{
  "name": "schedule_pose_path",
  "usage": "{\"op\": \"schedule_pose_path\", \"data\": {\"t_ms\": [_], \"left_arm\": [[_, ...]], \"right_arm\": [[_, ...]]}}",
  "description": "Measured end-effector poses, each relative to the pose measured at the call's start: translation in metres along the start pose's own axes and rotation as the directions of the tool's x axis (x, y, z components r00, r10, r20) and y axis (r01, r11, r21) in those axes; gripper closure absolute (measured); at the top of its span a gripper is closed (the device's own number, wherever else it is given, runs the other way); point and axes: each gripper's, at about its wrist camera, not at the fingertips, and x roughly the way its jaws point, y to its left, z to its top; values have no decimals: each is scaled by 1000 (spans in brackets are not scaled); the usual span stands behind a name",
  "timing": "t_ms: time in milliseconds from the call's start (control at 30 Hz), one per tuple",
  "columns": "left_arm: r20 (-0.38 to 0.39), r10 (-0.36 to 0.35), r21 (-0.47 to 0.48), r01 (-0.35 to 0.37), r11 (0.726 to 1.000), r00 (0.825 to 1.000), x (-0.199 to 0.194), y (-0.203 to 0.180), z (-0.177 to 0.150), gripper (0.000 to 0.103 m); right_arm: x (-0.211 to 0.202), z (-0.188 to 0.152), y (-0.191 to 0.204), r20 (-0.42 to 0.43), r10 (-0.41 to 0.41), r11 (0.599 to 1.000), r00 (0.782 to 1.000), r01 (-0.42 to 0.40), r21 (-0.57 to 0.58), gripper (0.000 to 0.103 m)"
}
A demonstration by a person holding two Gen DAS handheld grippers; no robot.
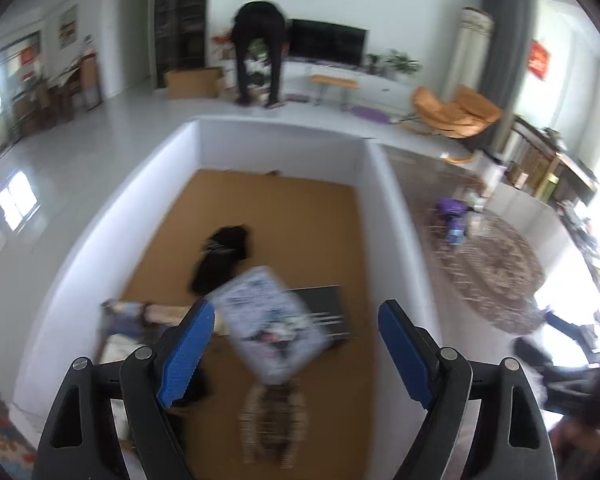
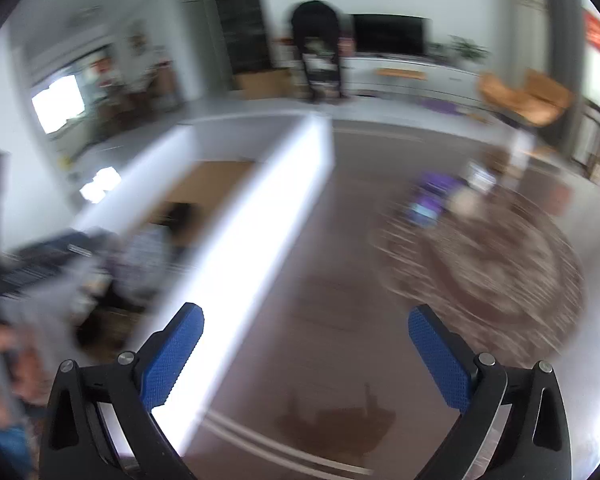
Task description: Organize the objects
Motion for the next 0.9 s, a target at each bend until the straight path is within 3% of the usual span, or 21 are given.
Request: {"op": "schedule_pose_path", "data": {"t_ms": [100, 167, 200, 233, 267, 333, 400, 500, 667, 833, 900], "left_arm": [[-11, -111, 96, 112, 989, 994, -8, -54, -4, 16], [-47, -180, 173, 185, 967, 983, -6, -95, -14, 3], [-71, -212, 210, 222, 952, 975, -4, -116, -21, 2], [-103, -238, 238, 256, 937, 966, 0, -135, -30, 2], [-154, -264, 262, 298, 918, 952, 9, -156, -40, 2], [-210, -287, 281, 339, 898, 935, 23, -180, -51, 2], [-250, -261, 290, 329, 898, 932, 45, -197, -58, 2], [-279, -227, 244, 298, 923, 933, 78, -202, -47, 2], [-305, -116, 196, 182, 964, 945, 149, -204, -16, 2], [-358, -23, 232, 113, 966, 933, 205, -215, -5, 3], [-330, 5, 261, 86, 962, 944, 216, -220, 0, 0]], "right_arm": [[24, -51, -72, -86, -203, 973, 975, 210, 92, 1], [32, -75, -104, -132, -275, 947, 952, 292, 133, 1], [34, -87, -120, -155, -307, 932, 939, 330, 151, 1], [34, -94, -136, -180, -321, 915, 930, 354, 196, 0], [31, -95, -149, -178, -284, 908, 942, 323, 265, 0], [30, -93, -155, -162, -307, 897, 938, 342, 280, 0], [32, -93, -152, -166, -333, 892, 928, 367, 265, 0], [33, -90, -151, -166, -329, 891, 930, 364, 271, 0], [31, -95, -158, -162, -333, 889, 929, 366, 274, 0], [31, -97, -157, -161, -333, 889, 929, 367, 274, 0], [31, -97, -157, -161, -333, 889, 929, 367, 274, 0]]}}
